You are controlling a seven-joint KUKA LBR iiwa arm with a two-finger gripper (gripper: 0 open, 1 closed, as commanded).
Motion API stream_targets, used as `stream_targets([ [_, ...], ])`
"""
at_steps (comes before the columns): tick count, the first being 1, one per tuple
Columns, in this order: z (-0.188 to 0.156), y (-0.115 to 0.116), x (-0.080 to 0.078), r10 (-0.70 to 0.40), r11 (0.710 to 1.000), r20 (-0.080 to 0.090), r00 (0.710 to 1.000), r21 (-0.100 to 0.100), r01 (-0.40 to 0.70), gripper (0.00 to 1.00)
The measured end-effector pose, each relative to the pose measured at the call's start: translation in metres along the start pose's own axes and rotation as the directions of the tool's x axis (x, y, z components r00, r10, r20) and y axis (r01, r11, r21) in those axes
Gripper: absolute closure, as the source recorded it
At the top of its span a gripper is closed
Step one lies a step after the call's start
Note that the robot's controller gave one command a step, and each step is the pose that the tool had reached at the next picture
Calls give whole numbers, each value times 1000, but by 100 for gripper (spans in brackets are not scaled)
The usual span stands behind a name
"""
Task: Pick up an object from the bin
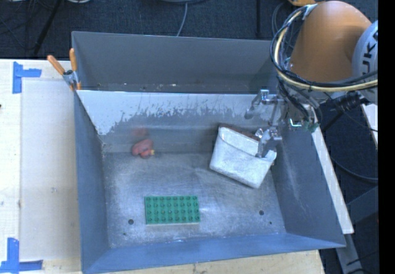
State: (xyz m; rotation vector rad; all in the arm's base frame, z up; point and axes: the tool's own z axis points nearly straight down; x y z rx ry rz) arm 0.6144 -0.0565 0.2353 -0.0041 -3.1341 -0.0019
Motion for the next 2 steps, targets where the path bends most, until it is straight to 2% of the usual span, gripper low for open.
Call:
stream_targets([
  [1, 145, 11, 35, 221, 975, 20, 975, -4, -221, 0],
  [2, 135, 14, 34, 298, 954, 8, 954, -3, -298, 0],
])
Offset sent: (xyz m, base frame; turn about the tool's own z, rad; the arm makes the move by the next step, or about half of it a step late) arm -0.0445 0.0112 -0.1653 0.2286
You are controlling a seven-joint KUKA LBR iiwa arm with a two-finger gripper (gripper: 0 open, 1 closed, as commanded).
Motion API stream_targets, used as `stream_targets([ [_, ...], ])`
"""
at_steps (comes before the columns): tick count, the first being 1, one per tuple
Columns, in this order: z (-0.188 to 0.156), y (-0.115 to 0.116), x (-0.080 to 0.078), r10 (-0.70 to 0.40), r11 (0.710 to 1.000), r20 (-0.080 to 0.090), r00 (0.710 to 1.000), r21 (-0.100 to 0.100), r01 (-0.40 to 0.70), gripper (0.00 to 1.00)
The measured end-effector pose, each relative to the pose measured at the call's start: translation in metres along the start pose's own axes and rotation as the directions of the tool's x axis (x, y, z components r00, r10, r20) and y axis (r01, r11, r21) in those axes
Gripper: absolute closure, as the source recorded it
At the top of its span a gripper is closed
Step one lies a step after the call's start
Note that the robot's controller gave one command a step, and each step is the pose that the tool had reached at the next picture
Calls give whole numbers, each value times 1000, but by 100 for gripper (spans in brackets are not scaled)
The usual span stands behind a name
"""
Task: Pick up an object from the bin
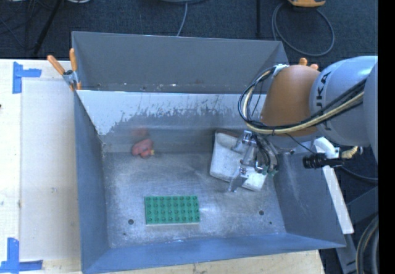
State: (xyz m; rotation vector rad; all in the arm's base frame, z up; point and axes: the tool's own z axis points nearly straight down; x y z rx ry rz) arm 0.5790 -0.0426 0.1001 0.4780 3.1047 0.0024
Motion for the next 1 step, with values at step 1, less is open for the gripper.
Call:
stream_targets([
  [1, -15, -6, 6, 182, 983, 1, 983, 1, -182, 0],
])
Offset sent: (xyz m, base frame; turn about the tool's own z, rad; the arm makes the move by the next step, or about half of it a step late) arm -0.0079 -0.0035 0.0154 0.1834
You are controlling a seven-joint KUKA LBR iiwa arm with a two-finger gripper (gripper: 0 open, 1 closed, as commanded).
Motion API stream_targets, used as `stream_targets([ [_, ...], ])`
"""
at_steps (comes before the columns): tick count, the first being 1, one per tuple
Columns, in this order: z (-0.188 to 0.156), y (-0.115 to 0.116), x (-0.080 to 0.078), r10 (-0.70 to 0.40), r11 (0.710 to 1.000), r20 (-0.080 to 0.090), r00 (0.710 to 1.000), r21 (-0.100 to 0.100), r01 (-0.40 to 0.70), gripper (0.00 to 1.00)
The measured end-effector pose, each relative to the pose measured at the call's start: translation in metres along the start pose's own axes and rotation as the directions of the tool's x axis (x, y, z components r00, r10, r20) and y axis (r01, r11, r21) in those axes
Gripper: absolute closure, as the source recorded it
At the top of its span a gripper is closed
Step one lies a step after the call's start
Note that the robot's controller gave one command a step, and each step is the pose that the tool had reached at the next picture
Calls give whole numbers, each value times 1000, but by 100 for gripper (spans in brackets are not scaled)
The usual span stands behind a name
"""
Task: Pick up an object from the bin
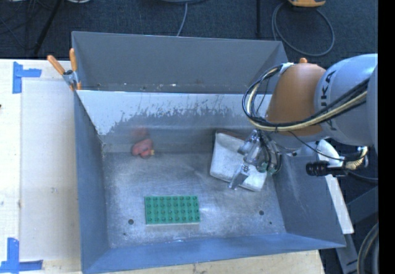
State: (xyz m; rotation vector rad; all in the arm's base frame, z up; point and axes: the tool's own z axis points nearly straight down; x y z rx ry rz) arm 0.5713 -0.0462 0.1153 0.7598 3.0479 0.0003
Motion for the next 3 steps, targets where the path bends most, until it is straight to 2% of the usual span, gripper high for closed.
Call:
stream_targets([
  [1, 25, 6, -1, 124, 992, 11, 992, -6, -124, 0],
  [2, 33, 7, -4, 236, 972, 8, 972, -17, -236, 0],
  [3, 33, 7, -4, 233, 972, 10, 972, -16, -233, 100],
])
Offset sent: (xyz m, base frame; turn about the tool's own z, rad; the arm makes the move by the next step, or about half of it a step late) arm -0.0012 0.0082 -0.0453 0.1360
